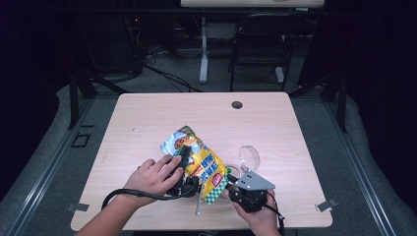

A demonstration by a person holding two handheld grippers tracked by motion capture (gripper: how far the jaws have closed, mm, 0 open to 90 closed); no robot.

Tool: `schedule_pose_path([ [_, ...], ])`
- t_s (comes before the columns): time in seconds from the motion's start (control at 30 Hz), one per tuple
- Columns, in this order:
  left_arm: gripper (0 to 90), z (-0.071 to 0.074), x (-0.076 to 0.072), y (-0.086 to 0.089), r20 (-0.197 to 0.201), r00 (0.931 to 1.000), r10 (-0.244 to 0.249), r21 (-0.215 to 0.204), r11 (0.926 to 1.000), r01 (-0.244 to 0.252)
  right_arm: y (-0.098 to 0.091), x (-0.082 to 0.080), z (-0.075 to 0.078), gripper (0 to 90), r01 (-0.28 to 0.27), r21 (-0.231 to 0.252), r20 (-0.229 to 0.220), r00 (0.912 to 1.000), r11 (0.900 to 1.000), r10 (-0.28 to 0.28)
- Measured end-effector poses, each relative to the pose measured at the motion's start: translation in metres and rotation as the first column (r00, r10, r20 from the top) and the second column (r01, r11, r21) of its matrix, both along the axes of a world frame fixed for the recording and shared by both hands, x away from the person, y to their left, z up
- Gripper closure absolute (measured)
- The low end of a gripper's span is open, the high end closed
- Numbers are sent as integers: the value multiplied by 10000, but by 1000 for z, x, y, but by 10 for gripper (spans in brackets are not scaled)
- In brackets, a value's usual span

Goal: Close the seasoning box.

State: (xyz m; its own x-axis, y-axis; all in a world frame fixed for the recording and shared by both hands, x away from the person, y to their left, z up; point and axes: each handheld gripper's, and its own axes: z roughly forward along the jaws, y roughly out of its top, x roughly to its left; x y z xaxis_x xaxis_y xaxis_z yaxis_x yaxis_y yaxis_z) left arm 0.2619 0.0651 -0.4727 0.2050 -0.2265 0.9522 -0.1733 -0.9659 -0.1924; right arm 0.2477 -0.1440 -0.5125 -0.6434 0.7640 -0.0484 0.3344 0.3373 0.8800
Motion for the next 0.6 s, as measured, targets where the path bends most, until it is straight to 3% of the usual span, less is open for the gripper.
schedule_pose_path([
  [0.6,713,0,0,-2,-131,9999,11,2,10000,-11,-2,0,0,833,-9,-192,3,10000,9998,9],
])
